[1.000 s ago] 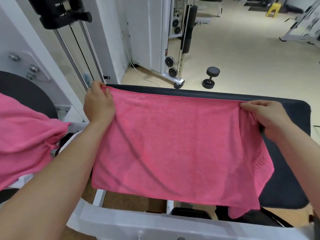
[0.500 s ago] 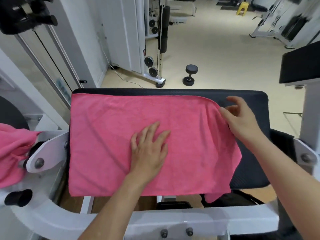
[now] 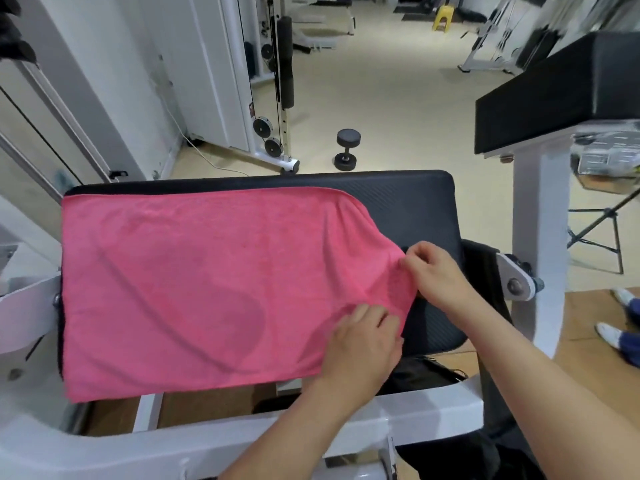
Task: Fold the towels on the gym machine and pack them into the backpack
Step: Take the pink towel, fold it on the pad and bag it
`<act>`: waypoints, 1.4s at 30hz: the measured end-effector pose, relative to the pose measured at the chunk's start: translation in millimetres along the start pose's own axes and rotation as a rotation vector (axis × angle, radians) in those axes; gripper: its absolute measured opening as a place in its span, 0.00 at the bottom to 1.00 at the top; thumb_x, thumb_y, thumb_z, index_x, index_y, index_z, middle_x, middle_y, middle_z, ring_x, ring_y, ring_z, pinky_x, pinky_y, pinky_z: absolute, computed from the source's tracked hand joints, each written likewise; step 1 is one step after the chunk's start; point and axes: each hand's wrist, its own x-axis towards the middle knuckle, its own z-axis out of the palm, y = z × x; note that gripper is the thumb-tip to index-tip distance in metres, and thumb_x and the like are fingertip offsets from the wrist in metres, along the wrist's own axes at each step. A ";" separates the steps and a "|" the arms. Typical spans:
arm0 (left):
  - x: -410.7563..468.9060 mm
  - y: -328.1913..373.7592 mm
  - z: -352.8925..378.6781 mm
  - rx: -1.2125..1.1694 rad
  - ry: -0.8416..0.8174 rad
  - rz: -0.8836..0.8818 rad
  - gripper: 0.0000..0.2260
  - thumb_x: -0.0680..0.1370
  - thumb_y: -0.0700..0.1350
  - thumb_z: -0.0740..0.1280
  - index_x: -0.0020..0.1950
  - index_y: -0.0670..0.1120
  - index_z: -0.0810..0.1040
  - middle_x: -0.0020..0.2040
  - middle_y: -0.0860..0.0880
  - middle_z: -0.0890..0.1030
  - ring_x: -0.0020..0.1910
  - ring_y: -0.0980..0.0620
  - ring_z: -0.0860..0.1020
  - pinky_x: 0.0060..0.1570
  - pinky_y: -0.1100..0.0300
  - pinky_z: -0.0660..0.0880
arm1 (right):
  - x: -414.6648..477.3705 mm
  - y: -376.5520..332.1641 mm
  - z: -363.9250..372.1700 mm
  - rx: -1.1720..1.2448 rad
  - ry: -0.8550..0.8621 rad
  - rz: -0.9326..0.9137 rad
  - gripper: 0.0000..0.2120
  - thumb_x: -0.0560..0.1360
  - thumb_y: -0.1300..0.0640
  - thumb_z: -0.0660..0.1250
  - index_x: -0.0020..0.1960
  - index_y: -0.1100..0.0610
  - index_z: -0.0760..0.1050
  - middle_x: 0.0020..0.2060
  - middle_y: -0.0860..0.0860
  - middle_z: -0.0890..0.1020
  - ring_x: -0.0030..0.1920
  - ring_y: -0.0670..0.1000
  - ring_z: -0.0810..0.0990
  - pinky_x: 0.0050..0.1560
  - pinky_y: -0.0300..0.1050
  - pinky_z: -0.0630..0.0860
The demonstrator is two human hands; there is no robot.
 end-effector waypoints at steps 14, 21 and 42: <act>37.2 25.5 -10.0 -0.370 0.176 -0.693 0.09 0.72 0.39 0.66 0.50 0.50 0.75 0.35 0.55 0.76 0.39 0.52 0.75 0.43 0.51 0.74 | 21.6 -8.8 -2.3 0.908 -0.468 0.228 0.10 0.76 0.64 0.67 0.57 0.62 0.78 0.43 0.56 0.82 0.38 0.52 0.79 0.41 0.42 0.80; 35.8 37.4 -14.6 -0.560 0.263 -0.728 0.15 0.77 0.38 0.66 0.63 0.46 0.80 0.47 0.67 0.76 0.48 0.65 0.77 0.52 0.71 0.72 | 35.6 -18.9 -14.7 1.161 -0.316 0.129 0.18 0.72 0.72 0.68 0.59 0.61 0.77 0.37 0.52 0.73 0.46 0.54 0.78 0.54 0.49 0.80; 85.8 82.2 39.0 -0.295 -0.100 -0.402 0.18 0.81 0.51 0.61 0.70 0.47 0.67 0.52 0.45 0.80 0.48 0.45 0.78 0.44 0.48 0.74 | 139.9 -43.9 -70.4 -0.301 0.059 -0.461 0.22 0.71 0.64 0.67 0.64 0.52 0.74 0.45 0.49 0.80 0.49 0.46 0.76 0.52 0.35 0.68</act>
